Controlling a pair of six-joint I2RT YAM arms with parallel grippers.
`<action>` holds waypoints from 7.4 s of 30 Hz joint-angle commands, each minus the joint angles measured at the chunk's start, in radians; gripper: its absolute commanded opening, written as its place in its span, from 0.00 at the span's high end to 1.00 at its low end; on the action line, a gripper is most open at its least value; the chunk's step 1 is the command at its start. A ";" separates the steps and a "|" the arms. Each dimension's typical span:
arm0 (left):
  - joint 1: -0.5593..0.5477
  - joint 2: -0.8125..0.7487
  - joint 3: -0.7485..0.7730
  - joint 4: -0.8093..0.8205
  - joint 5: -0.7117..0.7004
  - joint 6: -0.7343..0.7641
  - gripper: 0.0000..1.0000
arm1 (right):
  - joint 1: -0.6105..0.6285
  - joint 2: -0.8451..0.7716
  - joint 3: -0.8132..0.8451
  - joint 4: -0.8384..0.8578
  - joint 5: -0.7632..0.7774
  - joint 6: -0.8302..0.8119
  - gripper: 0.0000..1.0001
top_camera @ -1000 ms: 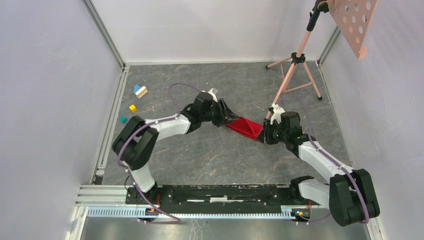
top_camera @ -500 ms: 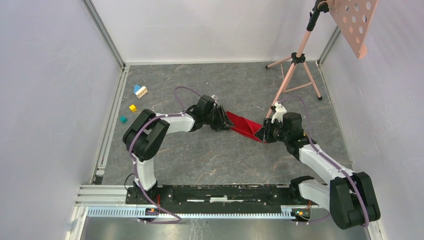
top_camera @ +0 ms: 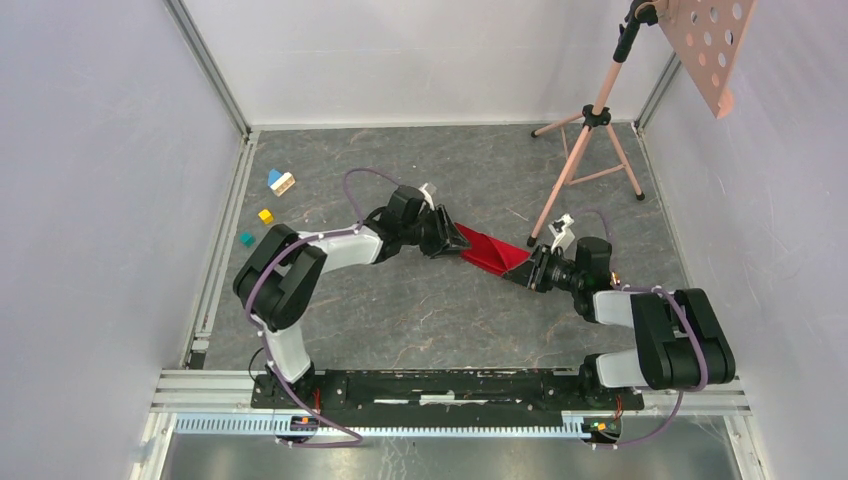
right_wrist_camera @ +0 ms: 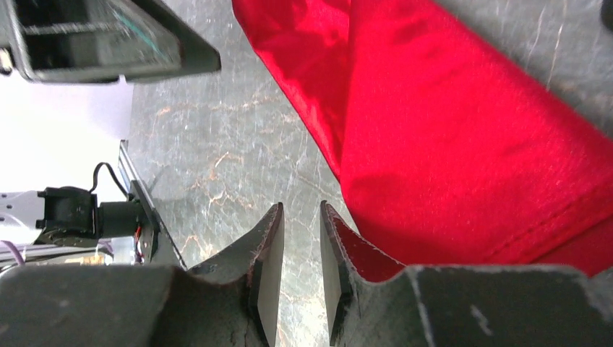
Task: Fold the napkin into a case and place the utensils inside
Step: Smooth out the smaller rectangle-folded napkin at the center of the board, then pick up the knife from the corner of the board, then insert the knife into the folded napkin.
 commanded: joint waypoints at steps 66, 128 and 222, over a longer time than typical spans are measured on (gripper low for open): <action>0.040 -0.612 -0.121 -0.312 0.168 0.184 0.23 | -0.420 -0.424 0.303 -1.114 0.859 -0.221 0.07; 0.039 -0.712 -0.158 -0.288 0.179 0.117 0.21 | -0.668 -0.110 0.141 -0.963 1.072 0.220 0.60; 0.066 0.051 0.040 0.085 0.076 -0.086 0.79 | 0.274 0.262 0.662 -0.151 0.028 -0.656 0.99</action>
